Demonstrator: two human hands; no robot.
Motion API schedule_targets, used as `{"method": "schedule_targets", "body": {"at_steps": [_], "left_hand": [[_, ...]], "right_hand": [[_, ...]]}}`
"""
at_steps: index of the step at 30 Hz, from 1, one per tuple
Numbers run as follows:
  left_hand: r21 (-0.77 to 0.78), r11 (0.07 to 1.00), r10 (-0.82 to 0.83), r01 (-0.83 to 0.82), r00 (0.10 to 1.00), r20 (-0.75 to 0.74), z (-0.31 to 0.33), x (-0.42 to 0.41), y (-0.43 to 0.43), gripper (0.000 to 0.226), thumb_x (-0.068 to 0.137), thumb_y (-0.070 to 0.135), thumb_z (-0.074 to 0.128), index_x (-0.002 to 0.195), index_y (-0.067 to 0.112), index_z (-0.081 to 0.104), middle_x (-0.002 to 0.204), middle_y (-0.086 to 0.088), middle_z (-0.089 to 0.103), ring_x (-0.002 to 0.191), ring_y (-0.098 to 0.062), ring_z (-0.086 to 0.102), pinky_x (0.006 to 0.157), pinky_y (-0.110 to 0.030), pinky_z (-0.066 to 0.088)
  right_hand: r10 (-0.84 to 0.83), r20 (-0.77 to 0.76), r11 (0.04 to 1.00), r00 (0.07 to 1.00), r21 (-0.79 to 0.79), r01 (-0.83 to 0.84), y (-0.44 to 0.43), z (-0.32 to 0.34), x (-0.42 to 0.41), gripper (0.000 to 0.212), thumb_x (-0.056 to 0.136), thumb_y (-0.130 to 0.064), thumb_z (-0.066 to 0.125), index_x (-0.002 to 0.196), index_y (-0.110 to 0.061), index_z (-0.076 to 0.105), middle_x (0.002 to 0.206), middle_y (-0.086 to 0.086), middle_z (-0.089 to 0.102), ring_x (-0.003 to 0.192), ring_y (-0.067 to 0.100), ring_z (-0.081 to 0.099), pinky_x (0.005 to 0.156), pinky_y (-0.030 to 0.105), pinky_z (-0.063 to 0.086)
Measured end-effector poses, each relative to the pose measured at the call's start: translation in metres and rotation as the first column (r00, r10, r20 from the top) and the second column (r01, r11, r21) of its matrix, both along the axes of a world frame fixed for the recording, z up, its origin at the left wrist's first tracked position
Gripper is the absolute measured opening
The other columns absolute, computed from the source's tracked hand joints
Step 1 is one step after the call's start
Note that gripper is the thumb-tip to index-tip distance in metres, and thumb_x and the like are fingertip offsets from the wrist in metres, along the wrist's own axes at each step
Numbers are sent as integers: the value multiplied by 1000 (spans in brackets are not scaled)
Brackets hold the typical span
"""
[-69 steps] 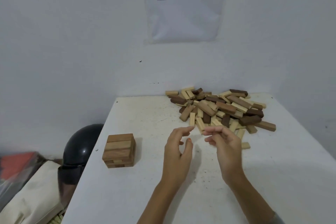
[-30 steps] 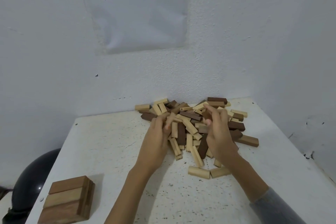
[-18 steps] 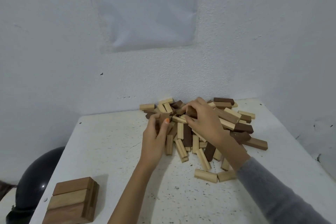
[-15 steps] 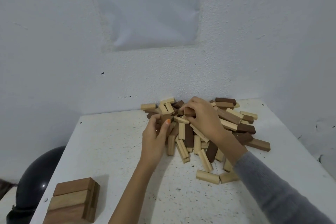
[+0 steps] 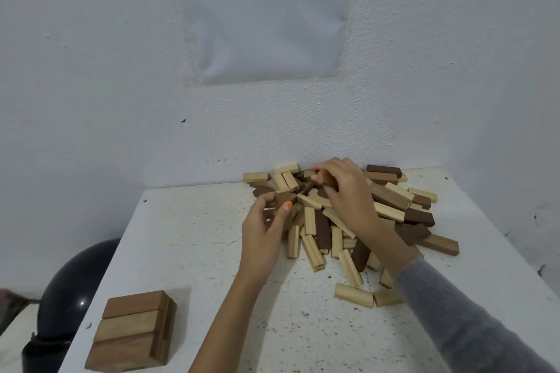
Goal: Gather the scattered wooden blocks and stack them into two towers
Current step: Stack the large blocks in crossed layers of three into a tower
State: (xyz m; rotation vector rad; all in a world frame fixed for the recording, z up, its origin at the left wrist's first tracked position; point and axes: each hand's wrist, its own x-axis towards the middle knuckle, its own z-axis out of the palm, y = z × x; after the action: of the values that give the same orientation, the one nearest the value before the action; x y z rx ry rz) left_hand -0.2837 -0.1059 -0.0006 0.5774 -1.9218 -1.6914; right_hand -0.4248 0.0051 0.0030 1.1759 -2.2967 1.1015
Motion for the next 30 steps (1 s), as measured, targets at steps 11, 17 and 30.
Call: {"method": "schedule_targets", "body": {"at_steps": [11,17,30], "left_hand": [[58,997,-32,40,989,-142,30,39,12,29,96,14,57,124,18,59,110,-1,71,102,-16,67,85,-30,55],[77,994,-66,75,991,-115,23,74,26,25,97,12,56,120,19,62,105,0,72,98,-12,67,78,-20,53],[76,997,-14,11,999,42,-20,133,34,24,96,20,58,120,19,61,110,2,67,94,-4,64,78,-20,52]], "right_hand": [[233,496,879,836,-476,38,12,39,91,14,95,-18,59,103,-15,69,98,-8,71,95,-3,62,82,8,43],[265,587,878,765,-475,60,17,13,125,12,95,-19,59,100,-18,70,85,-14,70,80,1,63,73,14,46],[228,686,929,691,-366,57,25,-26,191,11,95,-16,59,97,-16,70,88,-11,70,86,-1,63,72,13,48]]}}
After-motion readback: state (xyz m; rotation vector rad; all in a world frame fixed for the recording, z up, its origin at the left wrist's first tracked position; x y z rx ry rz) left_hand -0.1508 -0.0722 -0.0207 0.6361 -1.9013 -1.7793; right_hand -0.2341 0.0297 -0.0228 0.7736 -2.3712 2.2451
